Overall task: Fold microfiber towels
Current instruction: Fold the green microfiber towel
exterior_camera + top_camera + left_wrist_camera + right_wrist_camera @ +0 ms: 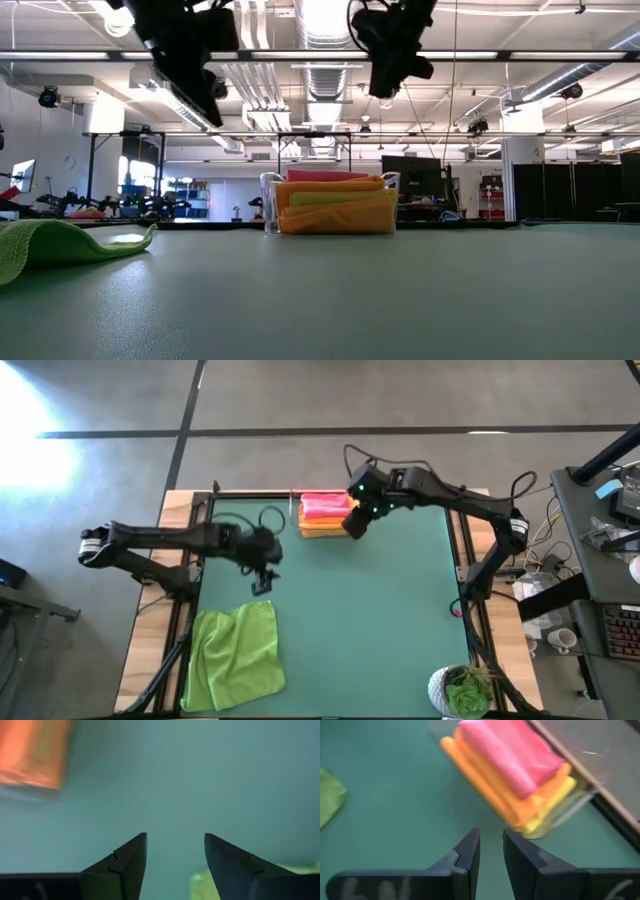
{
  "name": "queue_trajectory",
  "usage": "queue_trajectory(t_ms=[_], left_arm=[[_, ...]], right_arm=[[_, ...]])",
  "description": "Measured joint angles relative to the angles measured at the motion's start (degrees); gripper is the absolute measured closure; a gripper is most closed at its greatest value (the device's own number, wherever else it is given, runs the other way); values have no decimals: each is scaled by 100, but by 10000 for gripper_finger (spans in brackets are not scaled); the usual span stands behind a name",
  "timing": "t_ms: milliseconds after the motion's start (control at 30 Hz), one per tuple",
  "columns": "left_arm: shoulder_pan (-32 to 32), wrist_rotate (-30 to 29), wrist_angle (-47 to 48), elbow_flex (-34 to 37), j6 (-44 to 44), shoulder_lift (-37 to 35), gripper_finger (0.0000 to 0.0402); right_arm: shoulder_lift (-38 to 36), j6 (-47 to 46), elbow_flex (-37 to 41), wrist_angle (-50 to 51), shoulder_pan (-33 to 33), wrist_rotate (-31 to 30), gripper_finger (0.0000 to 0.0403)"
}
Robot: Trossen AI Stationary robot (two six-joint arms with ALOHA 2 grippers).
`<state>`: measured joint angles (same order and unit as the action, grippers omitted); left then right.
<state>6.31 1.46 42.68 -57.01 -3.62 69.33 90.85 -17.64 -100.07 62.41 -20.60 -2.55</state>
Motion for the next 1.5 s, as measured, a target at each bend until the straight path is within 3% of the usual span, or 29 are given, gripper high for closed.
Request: queue_trajectory(t_ms=[267,567,967,1233,1500], left_arm=[[-1096,255,-821,893,-896,40,219],[-1820,290,-863,1217,-1738,336,219],[-1745,346,-906,1229,-1852,1222,223],[-1746,686,-894,1184,-1830,1925,264],[-1624,590,-1238,1084,-1658,2393,310]], right_arm=[[0,-532,0,-9,746,-2,331],[2,-534,-1,-42,1166,-46,335],[2,-339,0,446,1160,-49,335],[2,117,-1,481,1158,-56,335],[0,514,0,490,1158,-57,335]])
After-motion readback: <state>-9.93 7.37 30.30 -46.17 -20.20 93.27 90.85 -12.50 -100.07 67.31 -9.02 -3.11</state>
